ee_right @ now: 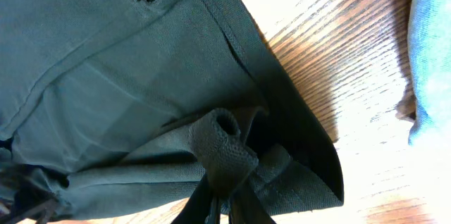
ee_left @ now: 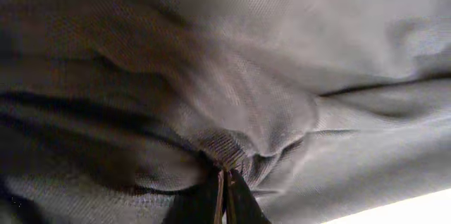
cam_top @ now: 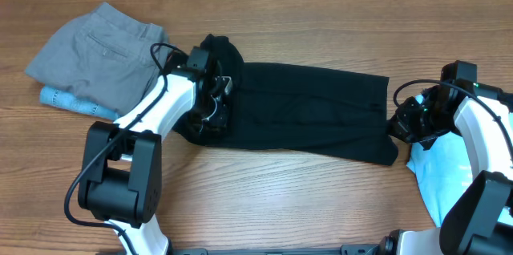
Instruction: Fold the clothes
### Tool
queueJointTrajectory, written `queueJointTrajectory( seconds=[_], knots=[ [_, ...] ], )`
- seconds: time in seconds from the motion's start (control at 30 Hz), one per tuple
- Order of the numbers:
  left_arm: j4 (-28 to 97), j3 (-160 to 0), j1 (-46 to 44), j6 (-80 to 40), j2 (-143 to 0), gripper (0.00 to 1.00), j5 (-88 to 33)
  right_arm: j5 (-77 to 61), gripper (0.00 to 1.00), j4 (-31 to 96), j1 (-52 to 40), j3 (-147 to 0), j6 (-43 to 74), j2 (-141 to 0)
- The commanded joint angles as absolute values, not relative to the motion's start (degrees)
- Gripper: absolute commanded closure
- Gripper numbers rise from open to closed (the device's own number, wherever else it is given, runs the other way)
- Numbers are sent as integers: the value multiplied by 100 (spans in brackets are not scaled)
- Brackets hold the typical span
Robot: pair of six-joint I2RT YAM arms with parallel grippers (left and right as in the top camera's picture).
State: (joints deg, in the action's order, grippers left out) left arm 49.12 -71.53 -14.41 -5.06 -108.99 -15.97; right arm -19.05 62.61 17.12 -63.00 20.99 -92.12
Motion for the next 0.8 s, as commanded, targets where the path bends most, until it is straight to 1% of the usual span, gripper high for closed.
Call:
queueJointTrajectory(
  seconds=[0.0, 0.17, 0.23, 0.27, 0.3, 0.47, 0.5, 0.53, 0.6, 0.63, 0.67, 0.77],
  knots=[
    [5004, -7915, -1337, -593, -10722, 96, -1737, -1704, 95, 6243, 1732, -6434, 2128, -9120],
    [4923, -8420, -1356, -576, -10715, 96, -1549, -1632, 94, 6222, 1732, -6434, 2130, -9120],
    [4805, -8416, -1365, -576, -10724, 96, -1546, -1634, 94, 6173, 1732, -6429, 2130, -9124],
    [4753, -8405, -1369, -574, -10746, 96, -1538, -1632, 91, 6147, 1732, -6418, 2130, -9126],
    [4689, -8394, -1372, -574, -10759, 96, -1490, -1634, 90, 6101, 1732, -6399, 2130, -9131],
    [4062, -8241, -1446, -576, -10803, 95, -1334, -1653, 89, 5813, 1730, -6257, 2176, -9142],
    [3975, -8241, -1461, -576, -10812, 93, -1332, -1651, 89, 5756, 1730, -6219, 2220, -9142],
    [3903, -8241, -1474, -576, -10812, 88, -1332, -1649, 89, 5708, 1732, -6187, 2259, -9142],
    [3868, -8246, -1476, -574, -10809, 82, -1308, -1640, 89, 5577, 1732, -6121, 2261, -9142],
    [3894, -8252, -1474, -574, -10809, 76, -1304, -1597, 90, 5548, 1732, -6106, 2287, -9142],
    [3964, -8267, -1448, -574, -10809, 69, -1280, -1507, 91, 5542, 1732, -6101, 2373, -9144],
    [4300, -8324, -1293, -578, -10809, 57, -1050, -1240, 90, 5557, 1732, -6101, 2580, -9146]
  ],
)
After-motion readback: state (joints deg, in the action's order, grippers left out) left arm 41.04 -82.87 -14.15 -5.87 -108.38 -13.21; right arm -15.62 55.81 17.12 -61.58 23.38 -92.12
